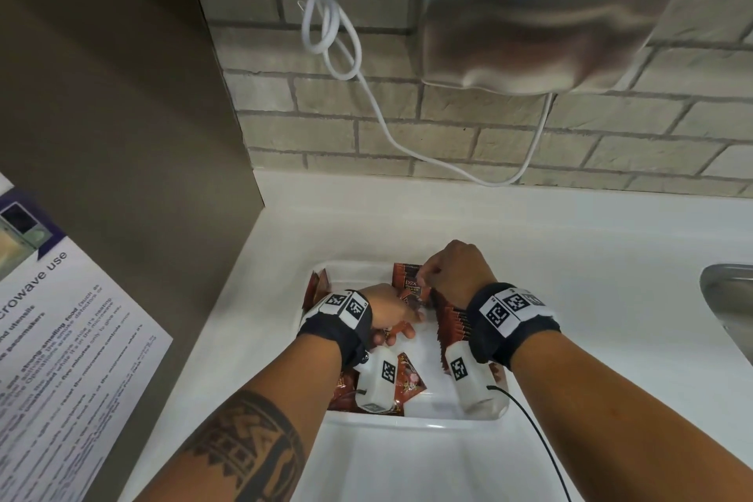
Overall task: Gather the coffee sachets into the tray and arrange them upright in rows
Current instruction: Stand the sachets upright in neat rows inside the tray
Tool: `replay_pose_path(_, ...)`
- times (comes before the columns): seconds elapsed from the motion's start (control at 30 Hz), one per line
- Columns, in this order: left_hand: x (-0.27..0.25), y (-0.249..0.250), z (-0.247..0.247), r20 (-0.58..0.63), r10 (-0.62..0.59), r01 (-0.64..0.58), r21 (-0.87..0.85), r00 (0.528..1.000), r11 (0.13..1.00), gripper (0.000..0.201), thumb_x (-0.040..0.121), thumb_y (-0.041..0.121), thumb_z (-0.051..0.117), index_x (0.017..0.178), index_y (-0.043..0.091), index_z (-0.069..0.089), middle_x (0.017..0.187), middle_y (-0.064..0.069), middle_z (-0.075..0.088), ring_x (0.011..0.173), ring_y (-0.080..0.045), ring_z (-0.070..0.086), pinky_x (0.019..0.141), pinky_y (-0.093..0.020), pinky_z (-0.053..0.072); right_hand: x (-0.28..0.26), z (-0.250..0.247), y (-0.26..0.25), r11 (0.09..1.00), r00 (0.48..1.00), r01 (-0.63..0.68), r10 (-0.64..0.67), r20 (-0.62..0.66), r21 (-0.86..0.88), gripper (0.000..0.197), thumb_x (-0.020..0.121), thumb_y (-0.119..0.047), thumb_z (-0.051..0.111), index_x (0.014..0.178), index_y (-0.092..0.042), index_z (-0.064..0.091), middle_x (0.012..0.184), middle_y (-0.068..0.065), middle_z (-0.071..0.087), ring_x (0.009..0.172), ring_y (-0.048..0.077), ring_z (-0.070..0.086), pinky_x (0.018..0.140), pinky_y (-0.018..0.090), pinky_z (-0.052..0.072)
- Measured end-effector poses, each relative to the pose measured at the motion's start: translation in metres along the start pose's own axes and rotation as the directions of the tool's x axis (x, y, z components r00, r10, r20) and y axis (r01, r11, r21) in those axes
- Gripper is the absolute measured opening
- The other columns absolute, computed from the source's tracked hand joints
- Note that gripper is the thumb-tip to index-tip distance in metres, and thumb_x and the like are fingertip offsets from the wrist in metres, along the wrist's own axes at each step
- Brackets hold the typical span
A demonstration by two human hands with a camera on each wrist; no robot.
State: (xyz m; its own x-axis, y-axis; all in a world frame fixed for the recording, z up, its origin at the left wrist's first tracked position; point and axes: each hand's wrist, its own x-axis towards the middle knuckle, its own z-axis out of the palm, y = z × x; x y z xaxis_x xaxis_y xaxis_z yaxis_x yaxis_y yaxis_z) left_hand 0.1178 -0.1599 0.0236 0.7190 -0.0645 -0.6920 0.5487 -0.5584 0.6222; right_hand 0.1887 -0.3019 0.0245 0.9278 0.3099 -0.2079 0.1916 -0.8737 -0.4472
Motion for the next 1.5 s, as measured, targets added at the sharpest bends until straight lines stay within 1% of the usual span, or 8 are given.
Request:
replay_pose_path(0.63, 0.017, -0.011, -0.002, -0.01, -0.044, 0.044, -0.068, 0.999, 0.997, 0.033, 0.096, 0.036, 0.063, 0.097, 0.005, 0.071, 0.054, 0.0, 0.066, 0.038, -0.014, 0.041, 0.045, -0.018, 0.036, 0.003, -0.001, 0.0, 0.999, 1.0, 0.006, -0.007, 0.024, 0.042, 0.024, 0.076, -0.02, 0.074, 0.062, -0.038, 0.069, 0.074, -0.016, 0.069, 0.084, 0.01, 0.064, 0.093, 0.041, 0.052)
replay_pose_path(0.77, 0.022, -0.014, 0.0, 0.015, -0.033, 0.035, -0.123, 0.999, 0.992, 0.039, 0.089, 0.04, 0.067, 0.106, 0.005, 0.071, 0.097, -0.016, 0.077, 0.055, -0.023, 0.057, 0.066, -0.031, 0.047, 0.0, -0.005, 0.0, 0.998, 1.0, 0.023, -0.023, 0.0, 0.054, 0.02, 0.079, -0.022, 0.075, 0.069, -0.039, 0.07, 0.079, -0.015, 0.066, 0.088, 0.012, 0.063, 0.094, 0.04, 0.05)
replay_pose_path(0.87, 0.019, -0.013, 0.0, 0.023, -0.016, 0.02, -0.153, 1.0, 0.988, 0.037, 0.09, 0.035, 0.068, 0.113, 0.006, 0.068, 0.101, -0.015, 0.076, 0.073, -0.029, 0.063, 0.069, -0.034, 0.05, -0.004, -0.009, -0.002, 0.997, 0.998, 0.05, -0.049, -0.032, 0.052, 0.016, 0.081, -0.023, 0.073, 0.075, -0.037, 0.071, 0.082, -0.016, 0.062, 0.088, 0.012, 0.062, 0.084, 0.031, 0.05)
replay_pose_path(1.0, 0.014, -0.014, -0.007, 0.016, 0.068, -0.062, -0.237, 0.998, 0.969, 0.016, 0.095, 0.015, 0.064, 0.109, 0.007, 0.069, 0.09, -0.01, 0.068, 0.065, -0.021, 0.065, 0.054, -0.023, 0.054, -0.017, -0.017, -0.006, 0.985, 0.994, 0.106, -0.101, -0.047, 0.135, 0.016, 0.087, -0.017, 0.066, 0.08, -0.028, 0.074, 0.074, -0.018, 0.066, 0.071, -0.001, 0.06, 0.055, 0.007, 0.037)
replay_pose_path(1.13, 0.002, -0.016, -0.014, 0.059, 0.208, -0.157, -0.468, 0.976, 0.87, 0.019, 0.094, -0.005, 0.061, 0.11, 0.004, 0.066, 0.102, -0.009, 0.07, 0.079, -0.023, 0.072, 0.065, -0.026, 0.06, -0.028, -0.023, -0.012, 0.974, 0.992, 0.109, -0.12, 0.041, 0.199, 0.011, 0.09, -0.019, 0.064, 0.093, -0.022, 0.075, 0.081, -0.012, 0.07, 0.082, 0.005, 0.064, 0.064, 0.012, 0.041)
replay_pose_path(1.23, -0.008, -0.015, -0.017, 0.055, 0.32, -0.215, -0.632, 0.946, 0.744, 0.032, 0.092, -0.014, 0.059, 0.121, 0.0, 0.061, 0.112, -0.012, 0.072, 0.097, -0.028, 0.074, 0.076, -0.03, 0.062, -0.031, -0.027, -0.014, 0.956, 0.992, 0.097, -0.115, 0.051, 0.276, 0.01, 0.093, -0.019, 0.064, 0.094, -0.02, 0.074, 0.083, -0.006, 0.073, 0.072, 0.001, 0.063, 0.06, 0.012, 0.04)
replay_pose_path(1.33, -0.014, -0.016, -0.016, 0.004, 0.365, -0.292, -0.593, 0.931, 0.751, 0.035, 0.088, -0.01, 0.067, 0.122, -0.004, 0.064, 0.118, -0.017, 0.072, 0.108, -0.028, 0.072, 0.085, -0.032, 0.06, -0.032, -0.032, -0.015, 0.913, 0.992, 0.108, -0.125, 0.018, 0.394, 0.007, 0.089, -0.022, 0.073, 0.091, -0.016, 0.076, 0.083, -0.002, 0.076, 0.072, 0.005, 0.065, 0.063, 0.014, 0.043)
replay_pose_path(1.5, -0.018, -0.018, -0.018, -0.16, 0.333, -0.369, -0.461, 0.929, 0.807, 0.038, 0.08, 0.011, 0.084, 0.113, -0.004, 0.069, 0.101, -0.014, 0.077, 0.095, -0.024, 0.076, 0.086, -0.033, 0.061, -0.03, -0.041, -0.014, 0.885, 0.99, 0.137, -0.137, -0.031, 0.445, 0.008, 0.087, -0.022, 0.077, 0.089, -0.014, 0.077, 0.081, -0.004, 0.075, 0.067, 0.0, 0.063, 0.059, 0.007, 0.042)
